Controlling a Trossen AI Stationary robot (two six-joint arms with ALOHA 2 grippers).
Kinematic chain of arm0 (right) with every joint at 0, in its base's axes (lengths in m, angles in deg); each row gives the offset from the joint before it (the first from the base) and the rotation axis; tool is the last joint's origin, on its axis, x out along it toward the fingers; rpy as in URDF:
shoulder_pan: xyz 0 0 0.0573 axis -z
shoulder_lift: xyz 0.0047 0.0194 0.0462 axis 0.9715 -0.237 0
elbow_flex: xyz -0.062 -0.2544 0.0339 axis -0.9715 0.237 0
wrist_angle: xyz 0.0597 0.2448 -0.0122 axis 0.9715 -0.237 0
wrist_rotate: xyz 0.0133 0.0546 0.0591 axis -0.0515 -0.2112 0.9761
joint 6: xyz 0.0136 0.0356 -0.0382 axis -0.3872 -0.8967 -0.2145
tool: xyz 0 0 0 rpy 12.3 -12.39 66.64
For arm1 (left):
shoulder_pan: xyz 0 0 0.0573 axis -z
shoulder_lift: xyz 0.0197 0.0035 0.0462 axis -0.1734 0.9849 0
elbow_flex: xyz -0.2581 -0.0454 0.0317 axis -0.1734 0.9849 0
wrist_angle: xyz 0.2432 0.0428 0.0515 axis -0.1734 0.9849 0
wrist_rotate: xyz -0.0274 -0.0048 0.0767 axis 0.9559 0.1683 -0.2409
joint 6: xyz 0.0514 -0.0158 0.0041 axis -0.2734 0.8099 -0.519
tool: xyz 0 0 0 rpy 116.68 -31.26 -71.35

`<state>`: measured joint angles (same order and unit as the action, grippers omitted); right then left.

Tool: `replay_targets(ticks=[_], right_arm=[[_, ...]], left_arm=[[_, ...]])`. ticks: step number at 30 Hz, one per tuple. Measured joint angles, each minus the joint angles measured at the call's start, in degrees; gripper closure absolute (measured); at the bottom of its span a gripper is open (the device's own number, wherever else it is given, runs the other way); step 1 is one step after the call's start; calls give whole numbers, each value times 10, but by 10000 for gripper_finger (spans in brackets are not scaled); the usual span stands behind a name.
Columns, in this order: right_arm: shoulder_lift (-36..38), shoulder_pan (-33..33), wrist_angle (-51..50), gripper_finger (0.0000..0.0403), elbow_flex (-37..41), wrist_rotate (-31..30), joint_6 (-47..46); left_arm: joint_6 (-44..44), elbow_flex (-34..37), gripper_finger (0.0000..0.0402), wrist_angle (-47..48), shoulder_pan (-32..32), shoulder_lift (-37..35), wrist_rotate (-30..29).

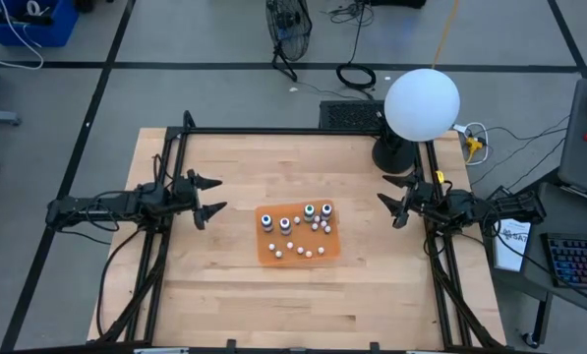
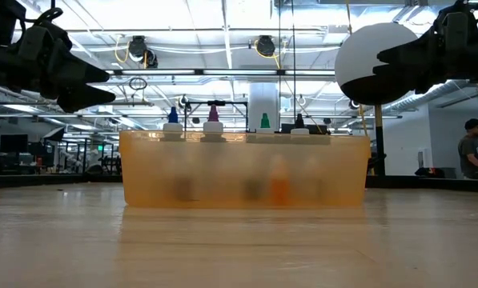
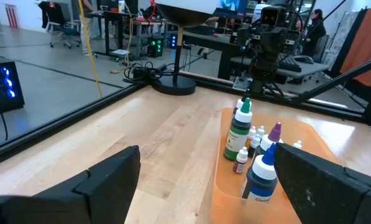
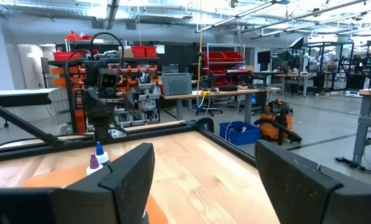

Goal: Pick & Place food coloring
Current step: Return to Home Position

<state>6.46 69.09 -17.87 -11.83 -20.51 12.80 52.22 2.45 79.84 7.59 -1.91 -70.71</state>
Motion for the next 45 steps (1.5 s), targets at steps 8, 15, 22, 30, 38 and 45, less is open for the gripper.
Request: replay_targets(ticks=[8,15,22,30,38,45], right_arm=[[0,0,1,140,0,0,0],[0,0,1,140,0,0,0],[0,0,1,140,0,0,0],[0,0,1,140,0,0,0],[0,0,1,140,0,0,0],[0,0,1,140,0,0,0]], left_arm=[[0,0,30,0,0,0,0],[0,0,29,-1,0,0,0],[1,0,34,-1,0,0,0],[1,0,29,-1,0,0,0],[1,0,35,-1,0,0,0],[0,0,25,-1,0,0,0]])
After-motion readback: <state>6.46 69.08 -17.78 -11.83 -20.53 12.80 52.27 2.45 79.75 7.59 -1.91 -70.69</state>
